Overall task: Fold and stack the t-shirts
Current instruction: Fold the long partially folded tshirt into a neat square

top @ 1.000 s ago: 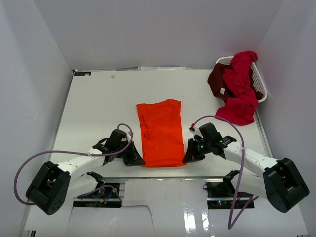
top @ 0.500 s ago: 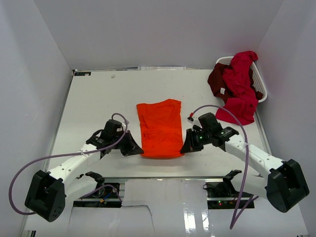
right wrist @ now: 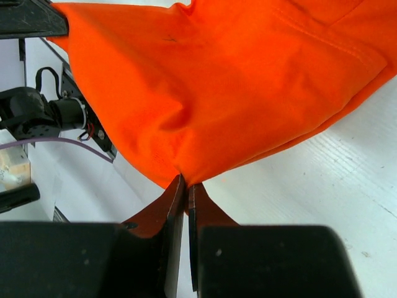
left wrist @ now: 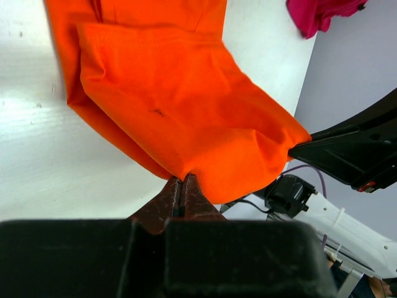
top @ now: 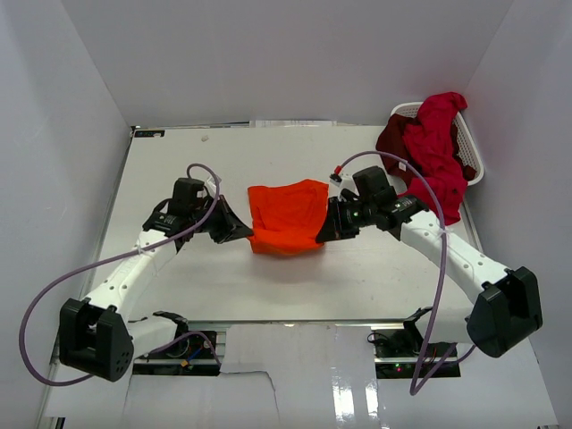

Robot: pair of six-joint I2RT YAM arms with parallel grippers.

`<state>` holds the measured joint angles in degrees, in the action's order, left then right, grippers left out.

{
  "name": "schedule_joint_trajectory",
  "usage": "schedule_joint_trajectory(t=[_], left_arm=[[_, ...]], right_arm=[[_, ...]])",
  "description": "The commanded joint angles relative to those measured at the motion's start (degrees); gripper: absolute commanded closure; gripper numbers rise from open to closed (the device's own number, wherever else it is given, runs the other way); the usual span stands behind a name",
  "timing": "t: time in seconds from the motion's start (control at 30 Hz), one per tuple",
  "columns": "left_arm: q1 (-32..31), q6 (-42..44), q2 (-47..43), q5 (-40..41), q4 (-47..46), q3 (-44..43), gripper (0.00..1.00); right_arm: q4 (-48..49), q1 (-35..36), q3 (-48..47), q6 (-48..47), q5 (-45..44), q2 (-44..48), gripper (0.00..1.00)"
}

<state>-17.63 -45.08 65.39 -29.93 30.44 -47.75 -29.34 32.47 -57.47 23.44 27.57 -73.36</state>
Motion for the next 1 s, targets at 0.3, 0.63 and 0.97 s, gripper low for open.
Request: schedule_joint_trajectory(t=[0.3,0.63,0.97], left_arm=[[3.30,4.56,9.66,-3.29,0.06,-12.10,1.00],[5.76,6.32,18.98,-6.01,-2.31,-17.91,1.00],[6.20,6.93,27.59,-6.63,-5.30,-22.82,1.00]], right_arm=[[-4.14,-3.64,-15.30,-5.16,2.22,-9.24,0.92],[-3.62,-8.38,-20.13,-7.44,4.95,-16.02,0.92],[-3.70,-10.32,-25.76,-9.82,4.86,-24.54,0.92]])
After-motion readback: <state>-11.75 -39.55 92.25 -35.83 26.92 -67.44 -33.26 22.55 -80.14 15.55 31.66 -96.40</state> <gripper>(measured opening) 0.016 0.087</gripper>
